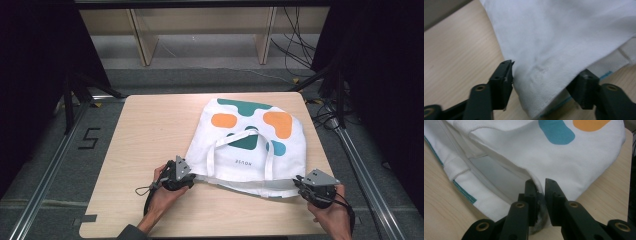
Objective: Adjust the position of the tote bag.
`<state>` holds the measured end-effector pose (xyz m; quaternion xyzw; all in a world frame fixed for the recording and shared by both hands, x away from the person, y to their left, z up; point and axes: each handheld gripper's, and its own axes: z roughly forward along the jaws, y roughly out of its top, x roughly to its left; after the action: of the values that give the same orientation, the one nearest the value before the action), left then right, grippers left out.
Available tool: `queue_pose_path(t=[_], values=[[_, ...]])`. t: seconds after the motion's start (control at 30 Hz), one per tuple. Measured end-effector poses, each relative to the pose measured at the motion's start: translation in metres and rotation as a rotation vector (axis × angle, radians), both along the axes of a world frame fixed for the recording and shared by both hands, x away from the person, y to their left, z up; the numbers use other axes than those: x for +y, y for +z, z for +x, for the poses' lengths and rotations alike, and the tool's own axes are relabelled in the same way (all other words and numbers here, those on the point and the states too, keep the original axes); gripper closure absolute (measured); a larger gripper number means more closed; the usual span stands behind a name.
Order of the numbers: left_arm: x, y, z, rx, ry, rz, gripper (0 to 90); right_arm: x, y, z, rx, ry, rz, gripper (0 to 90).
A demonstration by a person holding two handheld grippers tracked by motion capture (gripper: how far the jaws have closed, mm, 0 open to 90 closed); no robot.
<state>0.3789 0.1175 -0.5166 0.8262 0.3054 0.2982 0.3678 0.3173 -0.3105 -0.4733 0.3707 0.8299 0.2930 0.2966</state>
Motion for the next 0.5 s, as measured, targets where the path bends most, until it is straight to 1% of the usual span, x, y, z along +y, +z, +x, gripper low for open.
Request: queue_pose_path(t=[0.03,0.07,0.1,0.13,0.17,0.2,0.23,0.27,0.3,0.37,0.4,0.43,0.47,0.5], values=[[0.000,0.000,0.000,0.000,0.000,0.000,51.9,0.000,0.000,0.000,0.000,0.000,0.000,80.2],[-0.001,0.002,0.002,-0.026,-0.028,-0.003,60.7,-0.001,-0.001,0.001,0.000,0.000,0.007,77.3],[-0.001,0.002,0.002,-0.026,-0.028,-0.003,65.8,-0.001,-0.001,0.001,0.000,0.000,0.007,77.3],[-0.001,0.003,0.003,-0.040,-0.045,0.019,65.8,0.000,-0.001,0.001,0.000,-0.004,0.010,75.9],[0.001,0.004,0.006,-0.038,-0.070,0.031,70.7,0.000,-0.002,0.002,0.003,-0.003,0.004,73.7],[0.001,0.004,0.006,-0.036,-0.074,0.020,75.9,0.000,-0.003,0.002,0.004,-0.008,0.001,72.3],[0.000,0.005,0.005,-0.046,-0.071,0.011,78.7,0.001,-0.004,0.003,0.007,-0.010,-0.008,71.5],[0.000,0.007,0.003,-0.061,-0.079,0.022,83.2,0.000,-0.005,0.003,0.009,0.009,-0.036,71.6],[-0.001,0.012,-0.002,-0.096,-0.089,0.028,86.3,0.002,-0.005,0.003,0.006,0.003,-0.038,73.6],[0.000,0.020,-0.009,-0.110,-0.111,0.017,86.6,0.001,-0.005,0.003,0.005,0.007,-0.047,77.7],[0.001,0.022,-0.011,-0.106,-0.122,0.022,86.8,0.001,-0.005,0.003,0.007,0.017,-0.047,79.9],[0.002,0.023,-0.015,-0.100,-0.130,0.015,86.8,0.000,-0.005,0.003,0.008,0.021,-0.055,81.2],[0.002,0.023,-0.015,-0.100,-0.130,0.015,86.8,0.000,-0.005,0.003,0.008,0.021,-0.055,81.2],[0.004,0.024,-0.023,-0.095,-0.138,0.015,86.8,0.000,-0.005,0.003,0.006,0.025,-0.058,82.1]])
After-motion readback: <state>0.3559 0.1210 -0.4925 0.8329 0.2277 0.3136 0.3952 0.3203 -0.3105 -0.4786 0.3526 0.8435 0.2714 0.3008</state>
